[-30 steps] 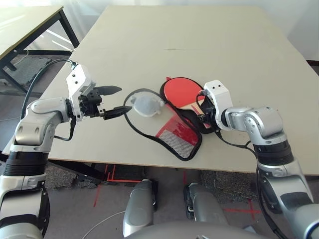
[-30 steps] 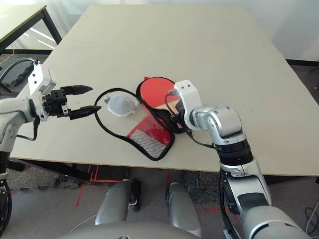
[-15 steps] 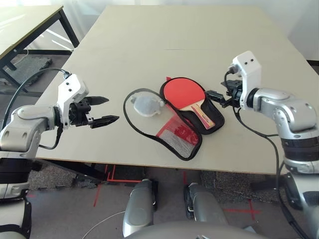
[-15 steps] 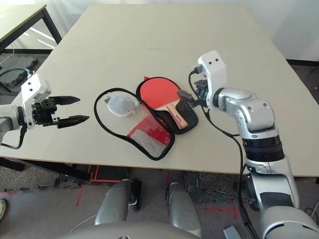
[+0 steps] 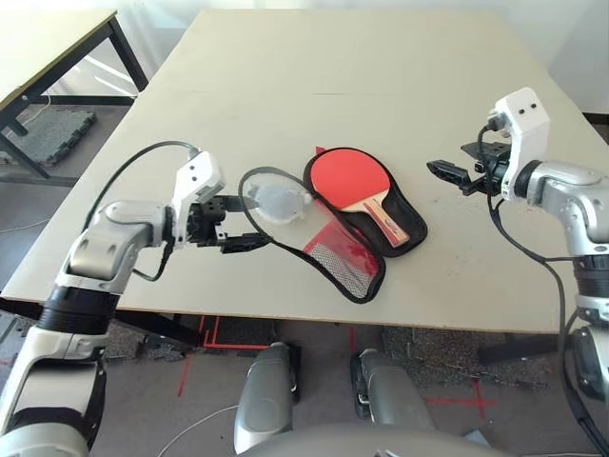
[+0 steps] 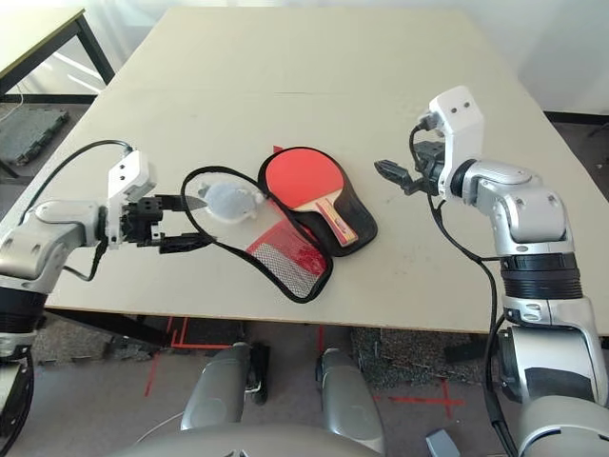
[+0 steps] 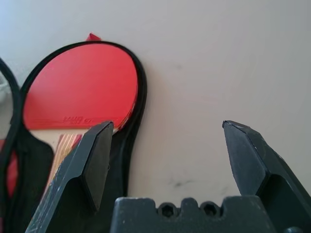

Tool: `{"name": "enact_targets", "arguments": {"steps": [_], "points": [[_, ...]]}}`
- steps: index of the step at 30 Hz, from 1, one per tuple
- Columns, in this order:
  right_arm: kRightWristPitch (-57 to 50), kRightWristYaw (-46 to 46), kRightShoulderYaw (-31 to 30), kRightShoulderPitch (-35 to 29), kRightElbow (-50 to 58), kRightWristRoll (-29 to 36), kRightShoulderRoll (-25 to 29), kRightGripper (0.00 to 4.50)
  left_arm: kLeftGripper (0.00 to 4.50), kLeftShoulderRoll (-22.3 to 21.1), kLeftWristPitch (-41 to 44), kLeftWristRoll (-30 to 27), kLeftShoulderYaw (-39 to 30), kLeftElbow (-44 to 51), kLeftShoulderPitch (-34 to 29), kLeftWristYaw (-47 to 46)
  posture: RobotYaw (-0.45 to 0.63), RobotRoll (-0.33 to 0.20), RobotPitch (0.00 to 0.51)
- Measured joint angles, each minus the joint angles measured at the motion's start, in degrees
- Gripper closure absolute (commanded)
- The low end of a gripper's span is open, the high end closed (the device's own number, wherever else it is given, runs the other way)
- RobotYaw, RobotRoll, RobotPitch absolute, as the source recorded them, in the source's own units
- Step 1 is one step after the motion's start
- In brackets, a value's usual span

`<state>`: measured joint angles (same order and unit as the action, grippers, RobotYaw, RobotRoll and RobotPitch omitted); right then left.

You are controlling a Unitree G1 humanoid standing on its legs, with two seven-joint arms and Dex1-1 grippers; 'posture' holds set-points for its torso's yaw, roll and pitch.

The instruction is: Store the ping-pong paddle in its case and zip it.

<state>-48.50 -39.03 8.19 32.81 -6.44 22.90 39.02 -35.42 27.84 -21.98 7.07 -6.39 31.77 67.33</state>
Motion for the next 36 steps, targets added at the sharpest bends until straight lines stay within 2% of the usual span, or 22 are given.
{"name": "enact_targets", "arguments": {"steps": [7,12,15,21,25,30,36], "points": [[-2.0,-2.3,2.9,-3.5,0.3,3.6,0.9,0.05,0.00,8.3,-7.7,2.4,0.8,-11.0,11.4,-0.5,0.07,0.000,0.116],[-5.8,-3.2,6.3,-6.3,0.8,7.9,0.6,0.05,0.00,18.8,-18.5,7.6,1.5,-26.5,20.7,-5.2,0.03,0.000,0.114],[-8.1,-3.3,6.9,-7.6,2.0,10.4,0.1,0.05,0.00,21.1,-22.1,8.9,2.0,-31.0,22.4,-5.6,0.03,0.000,0.114],[-10.0,-3.2,8.8,-11.3,3.5,12.9,-0.2,0.05,0.00,20.8,-24.3,9.8,2.0,-34.6,22.6,-4.3,0.04,0.000,0.115],[-10.1,-3.3,8.6,-11.9,4.2,13.7,-1.0,0.05,0.00,18.4,-23.4,9.8,2.0,-33.3,21.5,-1.9,0.06,0.000,0.120],[-10.3,-3.6,6.4,-12.6,4.1,14.0,-3.0,0.05,0.00,11.6,-16.1,8.8,2.2,-21.9,12.5,3.7,0.08,0.000,0.138],[-9.7,-4.3,3.2,-12.0,1.7,13.3,-3.8,0.05,0.00,6.5,-7.4,6.0,1.1,-8.3,4.7,4.6,0.10,0.000,0.165]]}}
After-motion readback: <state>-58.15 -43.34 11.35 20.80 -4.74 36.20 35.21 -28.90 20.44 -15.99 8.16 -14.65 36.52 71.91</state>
